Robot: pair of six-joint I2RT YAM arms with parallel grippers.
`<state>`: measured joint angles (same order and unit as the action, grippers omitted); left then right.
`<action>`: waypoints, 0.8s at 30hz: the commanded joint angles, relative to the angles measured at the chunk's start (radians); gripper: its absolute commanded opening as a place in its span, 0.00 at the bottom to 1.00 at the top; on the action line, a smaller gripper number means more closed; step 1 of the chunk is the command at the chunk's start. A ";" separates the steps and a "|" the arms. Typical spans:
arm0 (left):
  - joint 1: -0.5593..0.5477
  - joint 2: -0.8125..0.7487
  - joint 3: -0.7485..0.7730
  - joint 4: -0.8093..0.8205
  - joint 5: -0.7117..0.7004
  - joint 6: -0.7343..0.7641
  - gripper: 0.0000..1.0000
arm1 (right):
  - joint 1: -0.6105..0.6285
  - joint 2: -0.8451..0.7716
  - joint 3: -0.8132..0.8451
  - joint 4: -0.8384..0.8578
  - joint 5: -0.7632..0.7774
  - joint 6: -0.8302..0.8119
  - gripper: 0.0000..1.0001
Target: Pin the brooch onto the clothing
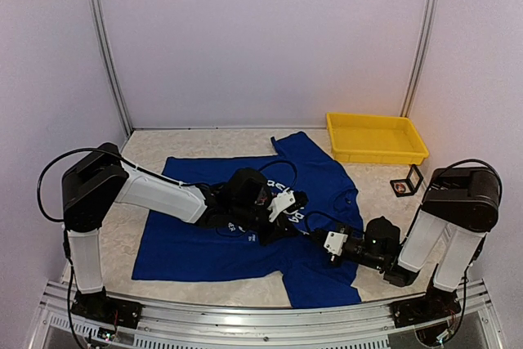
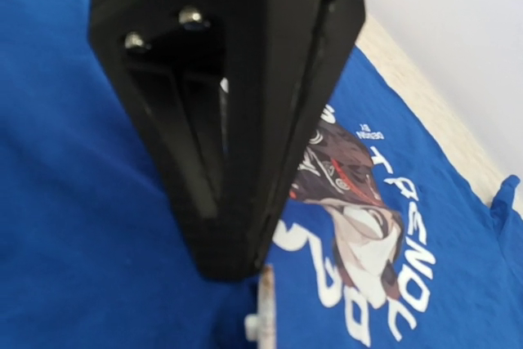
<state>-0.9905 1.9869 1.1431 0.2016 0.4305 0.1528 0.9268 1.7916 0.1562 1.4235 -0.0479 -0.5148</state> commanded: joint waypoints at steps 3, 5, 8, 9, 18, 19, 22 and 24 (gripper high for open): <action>0.007 -0.031 -0.002 0.035 0.017 -0.013 0.00 | 0.013 -0.025 -0.005 0.012 -0.068 0.048 0.00; 0.009 -0.032 -0.005 0.034 0.017 -0.013 0.00 | 0.013 -0.034 -0.007 0.009 -0.065 0.061 0.00; 0.010 -0.033 -0.005 0.032 0.020 -0.014 0.00 | 0.013 -0.046 -0.011 -0.001 -0.068 0.068 0.00; 0.011 -0.033 -0.005 0.032 0.020 -0.012 0.00 | 0.013 -0.048 -0.011 -0.001 -0.077 0.066 0.00; 0.012 -0.028 -0.002 0.026 0.016 -0.009 0.00 | 0.010 -0.033 -0.004 0.004 -0.136 0.111 0.00; 0.012 -0.029 -0.004 0.029 0.015 -0.009 0.00 | 0.008 -0.031 0.000 -0.007 -0.148 0.123 0.00; 0.012 -0.033 -0.011 0.039 0.017 -0.010 0.06 | -0.002 -0.014 0.010 -0.032 -0.148 0.160 0.00; 0.012 -0.036 -0.013 0.037 0.030 -0.004 0.13 | -0.006 0.003 0.009 -0.027 -0.141 0.174 0.00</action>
<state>-0.9867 1.9869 1.1313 0.1925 0.4412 0.1402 0.9234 1.7641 0.1543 1.4178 -0.1219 -0.3988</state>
